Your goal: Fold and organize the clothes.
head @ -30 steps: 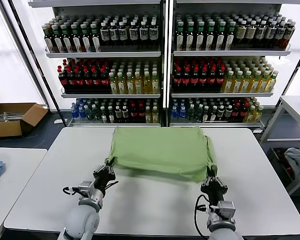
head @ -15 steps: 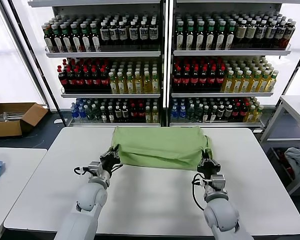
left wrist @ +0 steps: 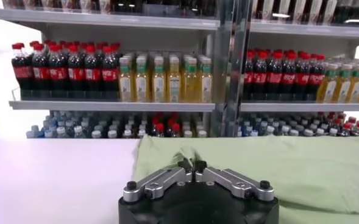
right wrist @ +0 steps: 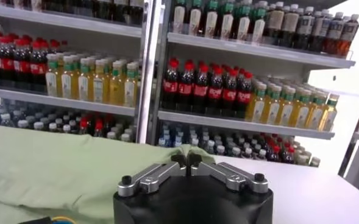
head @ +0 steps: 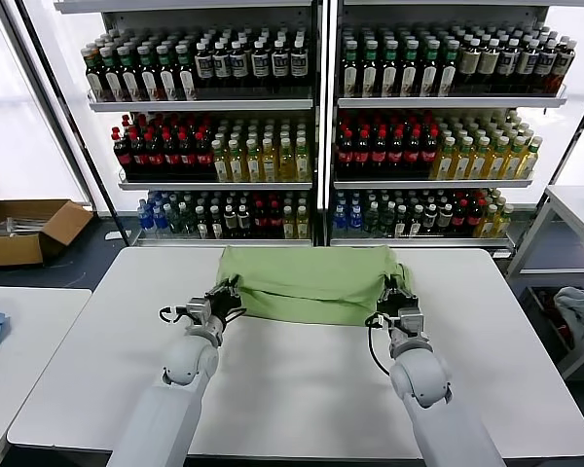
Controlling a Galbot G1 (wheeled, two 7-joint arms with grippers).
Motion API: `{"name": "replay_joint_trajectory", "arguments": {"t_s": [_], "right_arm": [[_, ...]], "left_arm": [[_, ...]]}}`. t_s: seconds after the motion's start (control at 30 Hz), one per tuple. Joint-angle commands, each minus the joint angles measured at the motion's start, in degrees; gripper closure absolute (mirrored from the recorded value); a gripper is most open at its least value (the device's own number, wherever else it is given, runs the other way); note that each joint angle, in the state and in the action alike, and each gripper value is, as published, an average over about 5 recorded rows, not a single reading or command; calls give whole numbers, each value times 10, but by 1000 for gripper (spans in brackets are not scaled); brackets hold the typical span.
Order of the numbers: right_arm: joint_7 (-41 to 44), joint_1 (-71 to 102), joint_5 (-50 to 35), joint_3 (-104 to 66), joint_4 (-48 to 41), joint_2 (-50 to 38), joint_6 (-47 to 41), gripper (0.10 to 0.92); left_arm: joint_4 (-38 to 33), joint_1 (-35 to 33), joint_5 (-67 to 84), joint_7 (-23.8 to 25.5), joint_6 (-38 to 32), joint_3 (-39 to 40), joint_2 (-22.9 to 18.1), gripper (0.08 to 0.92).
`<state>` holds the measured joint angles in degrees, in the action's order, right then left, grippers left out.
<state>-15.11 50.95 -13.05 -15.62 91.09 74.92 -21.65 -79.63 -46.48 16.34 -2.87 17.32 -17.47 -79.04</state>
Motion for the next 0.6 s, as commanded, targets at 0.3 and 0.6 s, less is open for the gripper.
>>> {"name": "replay_joint_trajectory", "arguments": {"t_s": [0.3,0.6], "right_arm": [[-103,-11,-216,-15,81,29,-84,468],[-136,52,-182,-37,151,13,-80,229]], "left_arm": [[-120,-40,3,-31,112,-16,16,593],[-201,-97,16,-42,131,-15,24,333]]}}
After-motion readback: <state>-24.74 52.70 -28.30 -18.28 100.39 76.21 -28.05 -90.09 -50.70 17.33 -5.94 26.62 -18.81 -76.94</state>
